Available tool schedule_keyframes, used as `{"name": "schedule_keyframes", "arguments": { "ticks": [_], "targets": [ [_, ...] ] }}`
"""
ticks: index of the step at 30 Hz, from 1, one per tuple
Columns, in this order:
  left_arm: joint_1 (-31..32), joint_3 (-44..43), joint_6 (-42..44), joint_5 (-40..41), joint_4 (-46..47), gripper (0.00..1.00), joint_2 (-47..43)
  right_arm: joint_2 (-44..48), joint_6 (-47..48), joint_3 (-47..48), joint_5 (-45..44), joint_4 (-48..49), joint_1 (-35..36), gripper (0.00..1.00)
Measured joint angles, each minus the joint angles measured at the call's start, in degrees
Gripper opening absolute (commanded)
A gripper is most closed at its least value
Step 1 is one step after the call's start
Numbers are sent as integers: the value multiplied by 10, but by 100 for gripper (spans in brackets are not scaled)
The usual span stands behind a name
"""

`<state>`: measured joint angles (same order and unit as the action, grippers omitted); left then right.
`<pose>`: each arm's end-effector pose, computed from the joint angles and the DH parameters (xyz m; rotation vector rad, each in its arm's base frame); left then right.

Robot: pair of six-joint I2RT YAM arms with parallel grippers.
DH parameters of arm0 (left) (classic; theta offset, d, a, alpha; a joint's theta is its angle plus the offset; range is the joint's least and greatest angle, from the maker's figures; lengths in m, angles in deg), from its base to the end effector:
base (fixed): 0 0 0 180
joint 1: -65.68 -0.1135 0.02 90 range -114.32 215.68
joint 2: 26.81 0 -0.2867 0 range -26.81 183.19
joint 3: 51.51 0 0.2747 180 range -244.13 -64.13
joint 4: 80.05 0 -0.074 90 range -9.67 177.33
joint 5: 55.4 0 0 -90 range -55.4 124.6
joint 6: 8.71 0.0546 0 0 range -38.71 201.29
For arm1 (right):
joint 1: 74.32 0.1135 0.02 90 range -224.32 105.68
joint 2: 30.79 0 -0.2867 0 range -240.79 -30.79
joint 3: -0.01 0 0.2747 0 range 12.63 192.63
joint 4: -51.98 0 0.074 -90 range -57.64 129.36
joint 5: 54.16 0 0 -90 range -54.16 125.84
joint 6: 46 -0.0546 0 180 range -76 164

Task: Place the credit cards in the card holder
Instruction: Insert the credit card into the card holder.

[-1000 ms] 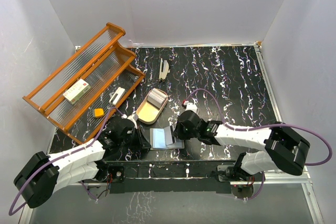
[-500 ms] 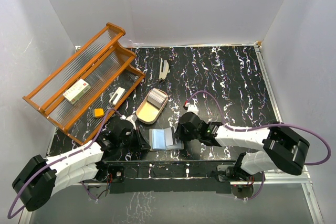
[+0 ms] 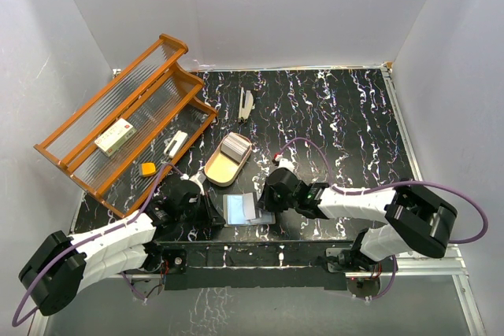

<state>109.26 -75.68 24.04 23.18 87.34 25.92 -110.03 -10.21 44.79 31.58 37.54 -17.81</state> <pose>0.1256 -0.1344 0.1264 -0.1881 2.5390 -1.0518 0.1565 0.2291 0.1429 -0.0158 2.5772 0.7403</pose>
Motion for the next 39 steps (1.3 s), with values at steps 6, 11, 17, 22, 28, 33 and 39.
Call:
{"name": "schedule_keyframes", "arguments": {
  "ticks": [6, 11, 17, 22, 28, 33, 39],
  "targets": [
    [0, 0, -3, 0, 0, 0, 0, 2, -6, 0, -1, -3, 0, 7],
    [0, 1, -6, 0, 0, 0, -2, 21, -10, 0, -5, -32, 0, 7],
    [0, 4, -9, 0, 0, 0, -7, 31, -17, 0, -4, -50, 0, 7],
    [0, 10, -12, 0, 4, 0, -14, 25, -27, 0, 2, -50, 0, 7],
    [0, 12, -15, 0, 7, 0, -15, 4, -38, 3, 15, -35, 0, 7],
    [0, 12, -15, -2, 10, 0, -12, -4, -44, 4, 21, -22, 0, 7],
    [0, 12, -14, -2, 11, 0, -11, -7, -45, 4, 23, -13, 0, 8]
  ]
}}
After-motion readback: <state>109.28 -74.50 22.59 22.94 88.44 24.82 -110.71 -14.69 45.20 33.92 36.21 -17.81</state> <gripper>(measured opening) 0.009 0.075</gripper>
